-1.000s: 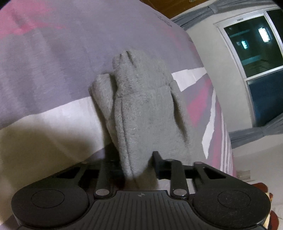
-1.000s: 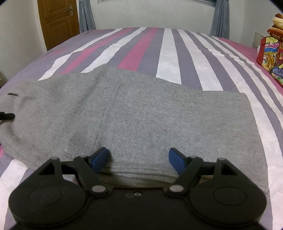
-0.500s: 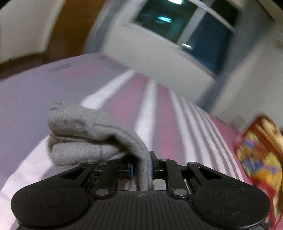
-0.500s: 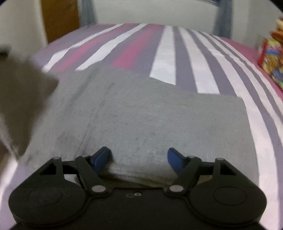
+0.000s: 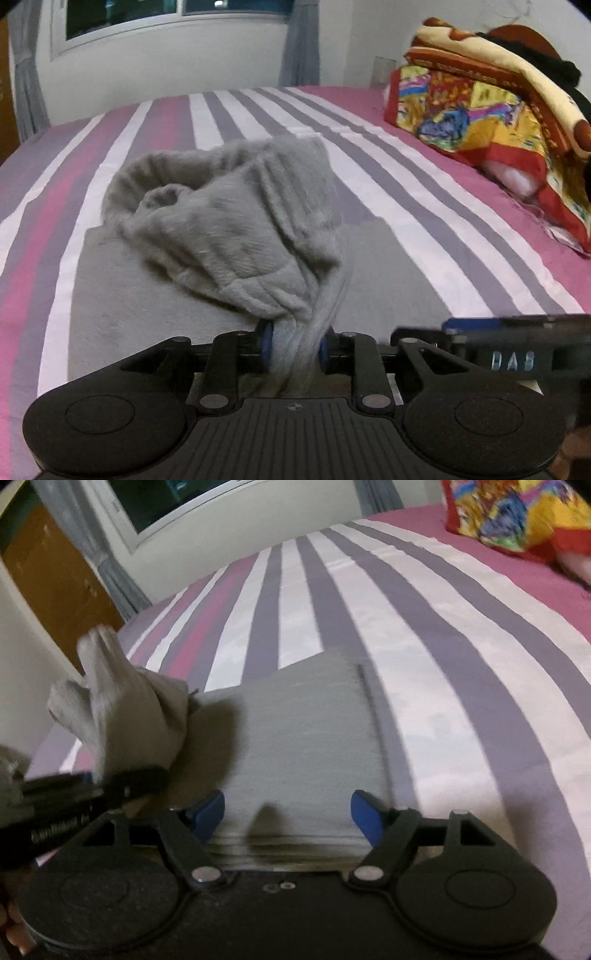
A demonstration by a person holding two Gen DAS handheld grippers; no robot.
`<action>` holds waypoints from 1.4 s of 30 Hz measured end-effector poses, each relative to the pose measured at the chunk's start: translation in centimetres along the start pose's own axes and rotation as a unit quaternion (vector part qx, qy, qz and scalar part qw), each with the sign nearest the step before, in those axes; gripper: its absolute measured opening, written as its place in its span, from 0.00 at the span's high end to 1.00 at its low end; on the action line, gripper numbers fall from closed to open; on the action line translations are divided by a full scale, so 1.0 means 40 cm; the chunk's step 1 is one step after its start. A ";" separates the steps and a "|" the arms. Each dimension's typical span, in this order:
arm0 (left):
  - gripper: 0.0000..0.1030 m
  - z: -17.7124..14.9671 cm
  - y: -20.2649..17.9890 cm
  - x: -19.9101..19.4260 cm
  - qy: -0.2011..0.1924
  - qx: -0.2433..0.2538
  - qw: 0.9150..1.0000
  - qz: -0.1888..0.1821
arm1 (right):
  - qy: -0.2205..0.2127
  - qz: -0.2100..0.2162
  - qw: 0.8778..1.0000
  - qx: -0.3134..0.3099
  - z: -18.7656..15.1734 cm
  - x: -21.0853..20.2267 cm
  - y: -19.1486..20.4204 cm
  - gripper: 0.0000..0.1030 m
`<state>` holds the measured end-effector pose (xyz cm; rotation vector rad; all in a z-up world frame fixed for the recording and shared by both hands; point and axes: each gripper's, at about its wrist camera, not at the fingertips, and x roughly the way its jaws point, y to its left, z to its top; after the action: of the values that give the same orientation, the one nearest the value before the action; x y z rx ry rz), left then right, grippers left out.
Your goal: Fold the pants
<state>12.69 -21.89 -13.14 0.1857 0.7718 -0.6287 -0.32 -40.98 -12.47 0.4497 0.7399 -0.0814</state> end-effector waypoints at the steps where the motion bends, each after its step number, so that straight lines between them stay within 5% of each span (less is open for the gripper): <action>1: 0.76 0.004 -0.009 -0.009 0.000 -0.001 1.000 -0.001 | -0.002 0.005 1.000 0.007 -0.001 -0.005 -0.008 0.26; 8: 0.76 0.004 -0.048 -0.083 -0.019 0.034 0.999 -0.026 | -0.007 0.018 0.999 0.028 0.002 -0.005 -0.015 0.25; 15: 0.76 -0.030 0.065 -0.123 -0.023 -0.041 0.999 0.015 | 0.001 0.035 0.999 0.036 0.007 0.000 -0.014 0.24; 23: 0.76 -0.151 0.256 -0.094 0.014 -0.153 0.986 0.068 | 0.022 0.057 0.995 0.076 0.049 0.105 0.013 0.20; 29: 0.76 -0.188 0.284 -0.069 0.011 -0.173 0.983 0.064 | 0.001 0.045 0.996 0.073 0.074 0.144 0.042 0.51; 33: 0.76 -0.189 0.286 -0.085 0.001 -0.174 0.983 0.064 | -0.069 0.052 0.996 0.011 0.068 0.042 0.094 0.70; 42: 0.76 -0.175 0.219 -0.087 -0.005 -0.156 0.987 0.032 | -0.086 0.018 0.995 0.045 0.010 -0.042 -0.018 0.70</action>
<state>11.84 -10.62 -16.25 -0.0791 0.8396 -0.4407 -1.48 -41.96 -11.35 0.5355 0.5596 -0.1186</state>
